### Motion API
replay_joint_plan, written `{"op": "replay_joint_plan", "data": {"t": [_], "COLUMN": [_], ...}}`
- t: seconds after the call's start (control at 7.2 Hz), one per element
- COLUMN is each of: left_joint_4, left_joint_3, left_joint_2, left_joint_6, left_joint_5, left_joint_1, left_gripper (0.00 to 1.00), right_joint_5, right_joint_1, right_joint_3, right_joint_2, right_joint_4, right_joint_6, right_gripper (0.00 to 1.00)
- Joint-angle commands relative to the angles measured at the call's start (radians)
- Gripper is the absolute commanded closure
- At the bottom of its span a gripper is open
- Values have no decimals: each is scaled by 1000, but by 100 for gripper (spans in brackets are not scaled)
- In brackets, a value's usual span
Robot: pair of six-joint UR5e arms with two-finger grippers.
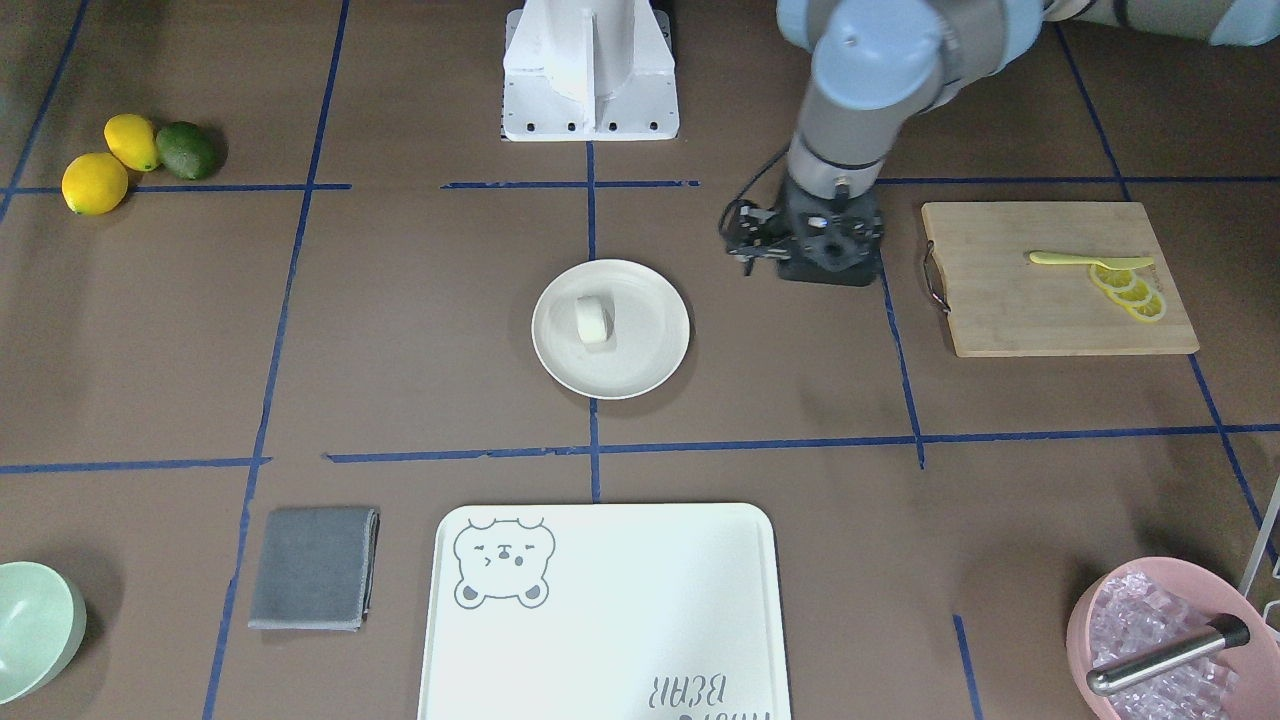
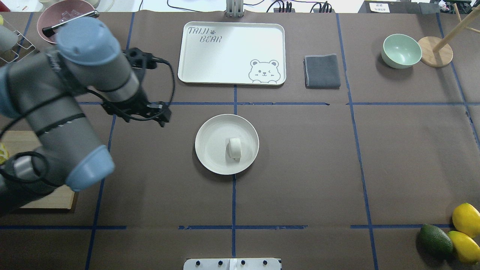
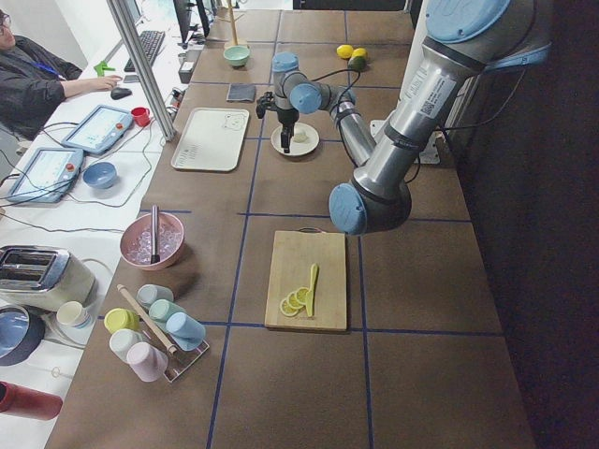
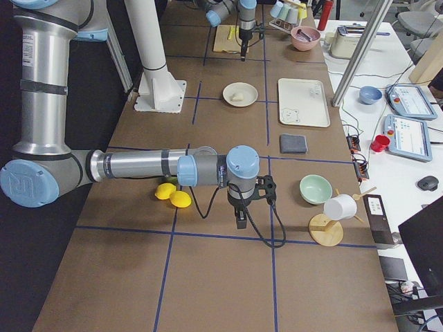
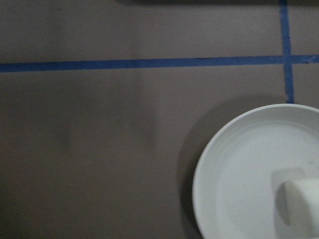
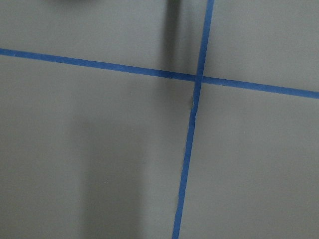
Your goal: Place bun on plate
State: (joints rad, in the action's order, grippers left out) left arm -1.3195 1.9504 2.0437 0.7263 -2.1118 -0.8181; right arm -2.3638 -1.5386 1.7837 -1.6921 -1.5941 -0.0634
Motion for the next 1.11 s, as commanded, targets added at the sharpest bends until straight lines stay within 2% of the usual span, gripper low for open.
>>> {"op": "replay_joint_plan", "data": {"t": [0.0, 0.28, 0.42, 0.69, 0.83, 0.97], "left_joint_4": [45, 31, 13, -24, -27, -27], "left_joint_3": [44, -29, -60, -157, -175, -182], "left_joint_2": [-220, -367, -431, -458, -494, -525], "left_joint_6": [-489, -602, -672, -844, -933, -909], "left_joint_5": [-156, -178, -178, -185, -235, -240], "left_joint_1": [-317, -535, -591, -708, -745, -759], "left_gripper": [0, 0, 0, 0, 0, 0], "right_joint_5": [0, -5, -5, -6, -6, -6], "right_joint_1": [0, 0, 0, 0, 0, 0], "right_joint_3": [0, 0, 0, 3, 0, 0], "right_joint_2": [0, -3, -3, -5, -5, -5], "right_joint_4": [0, 0, 0, 0, 0, 0], "right_joint_6": [-1, -3, -3, -3, -4, -4], "right_gripper": [0, 0, 0, 0, 0, 0]}}
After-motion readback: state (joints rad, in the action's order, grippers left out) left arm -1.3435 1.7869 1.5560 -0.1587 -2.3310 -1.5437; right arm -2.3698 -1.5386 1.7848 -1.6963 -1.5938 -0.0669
